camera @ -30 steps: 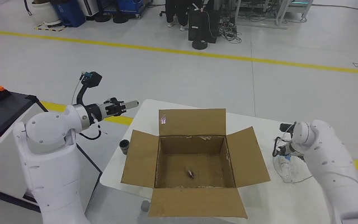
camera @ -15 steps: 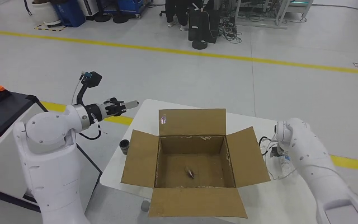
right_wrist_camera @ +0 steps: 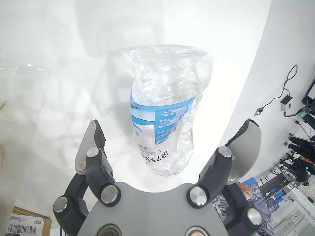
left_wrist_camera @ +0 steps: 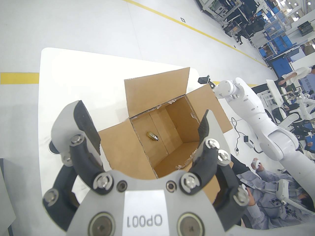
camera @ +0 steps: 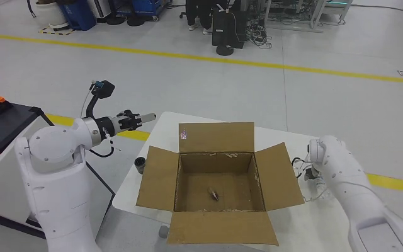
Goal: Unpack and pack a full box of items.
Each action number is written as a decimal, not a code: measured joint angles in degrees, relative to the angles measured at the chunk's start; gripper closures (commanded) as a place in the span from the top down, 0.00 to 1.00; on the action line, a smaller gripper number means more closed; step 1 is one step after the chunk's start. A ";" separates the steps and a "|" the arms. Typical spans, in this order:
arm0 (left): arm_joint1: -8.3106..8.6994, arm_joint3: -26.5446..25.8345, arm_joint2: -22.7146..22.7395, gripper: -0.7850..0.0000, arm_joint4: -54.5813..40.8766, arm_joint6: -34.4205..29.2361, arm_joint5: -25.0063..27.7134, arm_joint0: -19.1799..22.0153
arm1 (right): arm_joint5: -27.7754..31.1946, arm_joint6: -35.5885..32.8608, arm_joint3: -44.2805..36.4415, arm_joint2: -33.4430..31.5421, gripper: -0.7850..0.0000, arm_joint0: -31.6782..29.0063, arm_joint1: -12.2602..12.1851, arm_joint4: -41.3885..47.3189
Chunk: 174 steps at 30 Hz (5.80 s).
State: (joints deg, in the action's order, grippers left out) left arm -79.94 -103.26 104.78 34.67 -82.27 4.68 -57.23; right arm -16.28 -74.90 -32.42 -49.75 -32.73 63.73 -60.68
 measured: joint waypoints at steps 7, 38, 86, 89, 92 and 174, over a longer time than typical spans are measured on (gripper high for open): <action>0.00 0.00 0.00 1.00 0.00 0.00 0.00 0.00 | -0.33 1.39 3.07 1.02 1.00 1.09 1.45 -0.41; 0.00 0.00 0.00 1.00 0.00 0.00 0.00 0.00 | 3.53 7.37 14.12 0.30 0.00 5.27 5.17 2.99; 0.00 0.00 0.00 1.00 0.00 0.00 0.00 0.00 | 18.48 -1.88 -0.08 -10.29 0.98 -0.64 -3.57 7.76; 0.00 0.00 0.00 1.00 0.00 0.00 0.00 0.00 | 18.14 -1.86 -0.55 -10.14 0.97 -0.98 -3.61 7.27; 0.00 0.00 0.00 1.00 0.00 0.00 0.00 0.00 | 17.77 -1.77 -1.10 -10.06 0.96 -1.33 -3.61 7.05; 0.00 0.00 0.00 1.00 0.00 0.00 0.00 0.00 | 33.33 -12.26 -41.51 -32.63 0.00 -18.80 -17.01 28.11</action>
State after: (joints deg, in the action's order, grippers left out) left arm -79.94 -103.26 104.78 34.67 -82.27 4.68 -57.23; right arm 17.06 -87.17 -73.93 -82.38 -51.53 46.72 -32.57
